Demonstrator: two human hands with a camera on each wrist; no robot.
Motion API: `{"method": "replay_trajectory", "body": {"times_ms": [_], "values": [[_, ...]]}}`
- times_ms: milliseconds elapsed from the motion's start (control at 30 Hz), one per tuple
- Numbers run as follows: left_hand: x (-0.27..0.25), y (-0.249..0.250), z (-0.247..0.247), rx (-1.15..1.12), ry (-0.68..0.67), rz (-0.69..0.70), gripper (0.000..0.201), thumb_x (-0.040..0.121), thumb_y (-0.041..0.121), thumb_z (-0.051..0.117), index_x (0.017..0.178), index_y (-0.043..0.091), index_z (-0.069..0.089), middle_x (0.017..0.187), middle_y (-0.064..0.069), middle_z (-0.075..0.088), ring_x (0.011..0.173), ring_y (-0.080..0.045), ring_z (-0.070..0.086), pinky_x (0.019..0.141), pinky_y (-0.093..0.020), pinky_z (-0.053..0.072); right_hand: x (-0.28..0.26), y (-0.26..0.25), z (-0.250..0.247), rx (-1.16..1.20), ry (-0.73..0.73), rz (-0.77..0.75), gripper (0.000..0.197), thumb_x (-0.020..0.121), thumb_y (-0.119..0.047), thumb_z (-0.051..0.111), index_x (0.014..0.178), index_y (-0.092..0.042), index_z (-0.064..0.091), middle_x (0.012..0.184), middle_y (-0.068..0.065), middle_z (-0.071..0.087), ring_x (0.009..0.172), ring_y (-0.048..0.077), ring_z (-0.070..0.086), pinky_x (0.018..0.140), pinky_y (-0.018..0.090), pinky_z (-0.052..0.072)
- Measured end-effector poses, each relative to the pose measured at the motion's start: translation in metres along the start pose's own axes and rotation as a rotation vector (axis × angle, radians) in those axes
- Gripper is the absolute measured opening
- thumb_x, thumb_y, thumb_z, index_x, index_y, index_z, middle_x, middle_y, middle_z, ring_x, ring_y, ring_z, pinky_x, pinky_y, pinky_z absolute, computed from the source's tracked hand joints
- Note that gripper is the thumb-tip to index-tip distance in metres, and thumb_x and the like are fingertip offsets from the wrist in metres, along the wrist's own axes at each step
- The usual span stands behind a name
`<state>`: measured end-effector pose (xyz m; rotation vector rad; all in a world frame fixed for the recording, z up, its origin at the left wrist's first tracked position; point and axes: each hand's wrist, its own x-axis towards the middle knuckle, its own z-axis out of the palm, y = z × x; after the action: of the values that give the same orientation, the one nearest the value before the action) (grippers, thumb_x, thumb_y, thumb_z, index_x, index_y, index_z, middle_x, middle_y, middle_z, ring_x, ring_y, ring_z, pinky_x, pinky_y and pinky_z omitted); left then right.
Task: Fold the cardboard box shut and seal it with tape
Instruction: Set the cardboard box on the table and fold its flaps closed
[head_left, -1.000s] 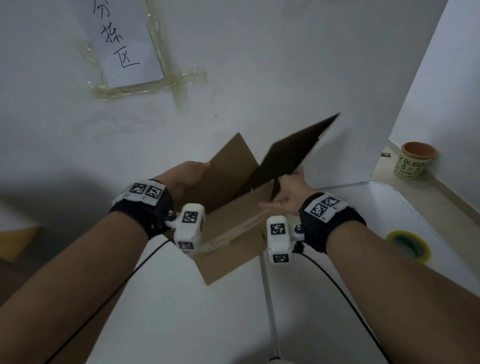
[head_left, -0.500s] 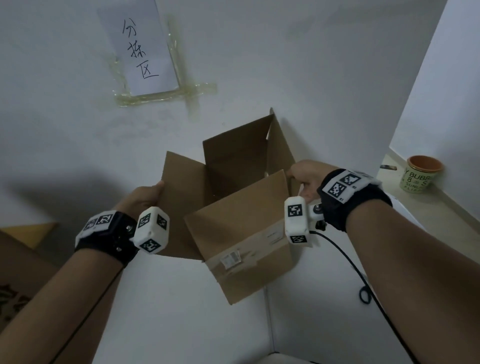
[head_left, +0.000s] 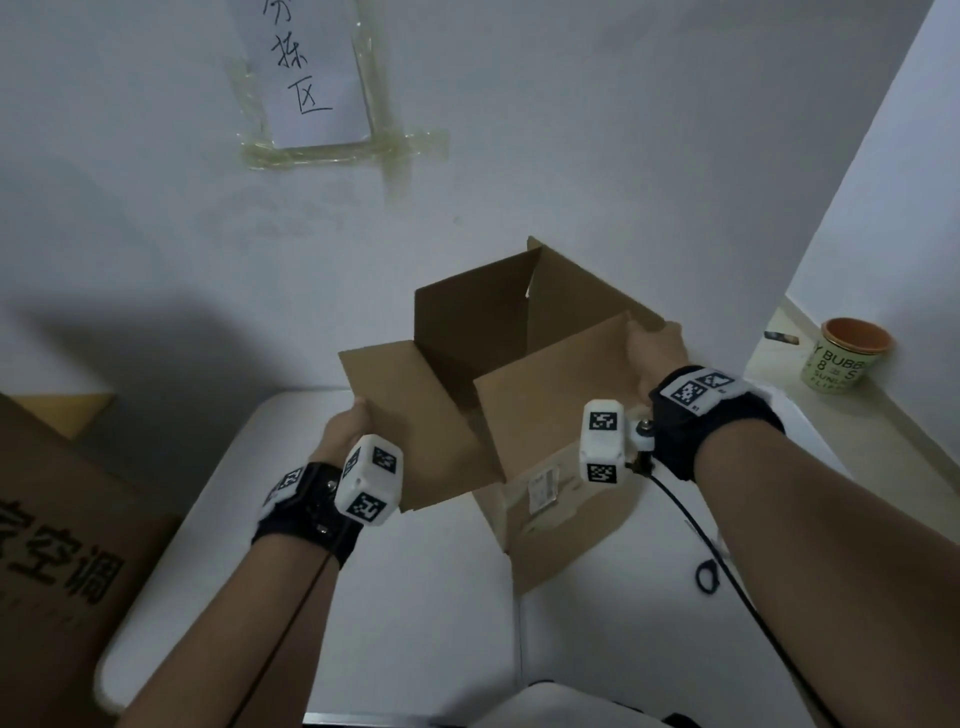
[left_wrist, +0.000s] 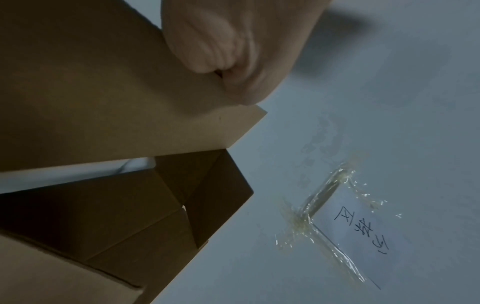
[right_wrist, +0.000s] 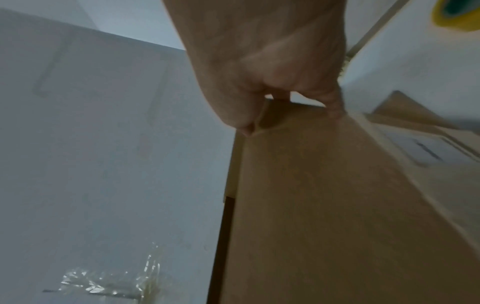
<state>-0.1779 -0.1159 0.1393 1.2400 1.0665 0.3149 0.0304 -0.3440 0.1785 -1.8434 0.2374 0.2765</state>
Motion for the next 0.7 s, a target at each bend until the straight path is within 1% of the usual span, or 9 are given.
{"method": "replay_trajectory", "body": {"times_ms": [67, 100, 167, 233, 267, 333, 467, 600, 700], "values": [[0.001, -0.008, 0.007, -0.076, -0.003, -0.011, 0.058, 0.104, 0.034, 0.035, 0.141, -0.01, 0.036, 0.116, -0.031, 0.056, 0.096, -0.039, 0.059, 0.079, -0.031, 0.052, 0.008, 0.015, 0.001, 0.077, 0.111, -0.022, 0.078, 0.093, -0.041, 0.053, 0.151, -0.008, 0.014, 0.153, 0.014, 0.028, 0.134, 0.034, 0.039, 0.109, 0.043, 0.036], [0.003, -0.014, 0.011, -0.098, 0.012, -0.012, 0.058, 0.103, 0.037, 0.035, 0.139, -0.009, 0.039, 0.127, -0.029, 0.054, 0.111, -0.041, 0.056, 0.087, -0.037, 0.049, 0.005, 0.02, 0.0, 0.052, 0.124, -0.009, 0.084, 0.091, -0.042, 0.056, 0.152, -0.009, 0.009, 0.157, 0.012, 0.019, 0.139, 0.034, 0.033, 0.112, 0.044, 0.032], [0.001, -0.022, 0.02, -0.122, 0.071, -0.041, 0.058, 0.102, 0.041, 0.034, 0.14, -0.004, 0.04, 0.137, -0.021, 0.051, 0.12, -0.037, 0.053, 0.09, -0.038, 0.045, 0.006, 0.036, -0.001, -0.005, 0.104, 0.086, 0.096, 0.087, -0.052, 0.057, 0.153, -0.009, 0.003, 0.16, 0.011, 0.006, 0.144, 0.035, 0.021, 0.117, 0.047, 0.023], [-0.001, -0.026, 0.031, -0.158, 0.135, -0.079, 0.059, 0.103, 0.042, 0.032, 0.143, -0.002, 0.037, 0.141, -0.019, 0.047, 0.124, -0.035, 0.05, 0.096, -0.037, 0.042, 0.008, 0.051, 0.003, -0.056, -0.004, 0.242, 0.106, 0.074, -0.068, 0.057, 0.153, -0.013, 0.012, 0.159, 0.01, 0.014, 0.141, 0.039, 0.025, 0.114, 0.051, 0.026], [-0.004, -0.028, 0.036, -0.161, 0.166, -0.099, 0.059, 0.103, 0.041, 0.03, 0.143, -0.002, 0.037, 0.143, -0.018, 0.046, 0.126, -0.034, 0.049, 0.097, -0.035, 0.04, 0.008, 0.059, 0.005, -0.035, -0.114, 0.303, 0.104, 0.071, -0.071, 0.056, 0.151, -0.015, 0.022, 0.155, 0.009, 0.025, 0.135, 0.041, 0.034, 0.109, 0.052, 0.034], [-0.007, -0.034, 0.043, -0.177, 0.213, -0.125, 0.056, 0.105, 0.038, 0.027, 0.141, -0.003, 0.039, 0.141, -0.018, 0.048, 0.125, -0.033, 0.049, 0.094, -0.032, 0.04, 0.001, 0.067, 0.005, 0.045, -0.324, 0.373, 0.08, 0.081, -0.063, 0.057, 0.142, -0.015, 0.038, 0.145, 0.009, 0.039, 0.122, 0.042, 0.047, 0.099, 0.051, 0.045], [-0.007, -0.053, 0.046, -0.184, 0.278, -0.178, 0.056, 0.105, 0.038, 0.023, 0.138, -0.003, 0.042, 0.137, -0.017, 0.051, 0.122, -0.034, 0.051, 0.097, -0.034, 0.041, 0.003, 0.072, 0.017, 0.129, -0.462, 0.309, 0.044, 0.09, -0.04, 0.061, 0.126, -0.015, 0.053, 0.13, 0.006, 0.051, 0.113, 0.035, 0.052, 0.093, 0.048, 0.05], [-0.001, -0.07, 0.04, -0.171, 0.39, -0.177, 0.058, 0.105, 0.038, 0.018, 0.133, -0.003, 0.048, 0.133, -0.018, 0.054, 0.12, -0.035, 0.052, 0.098, -0.033, 0.039, 0.0, 0.076, 0.038, 0.036, -0.478, 0.235, 0.073, 0.085, -0.043, 0.066, 0.144, -0.027, 0.027, 0.142, 0.003, 0.04, 0.126, 0.032, 0.044, 0.096, 0.053, 0.047], [0.005, -0.082, 0.037, -0.233, 0.383, -0.218, 0.058, 0.103, 0.042, 0.023, 0.132, 0.0, 0.05, 0.13, -0.018, 0.057, 0.117, -0.036, 0.055, 0.104, -0.041, 0.042, 0.003, 0.083, 0.055, -0.031, -0.457, 0.143, 0.088, 0.084, -0.042, 0.067, 0.149, -0.031, 0.009, 0.147, 0.0, 0.034, 0.132, 0.029, 0.038, 0.104, 0.053, 0.04]]}}
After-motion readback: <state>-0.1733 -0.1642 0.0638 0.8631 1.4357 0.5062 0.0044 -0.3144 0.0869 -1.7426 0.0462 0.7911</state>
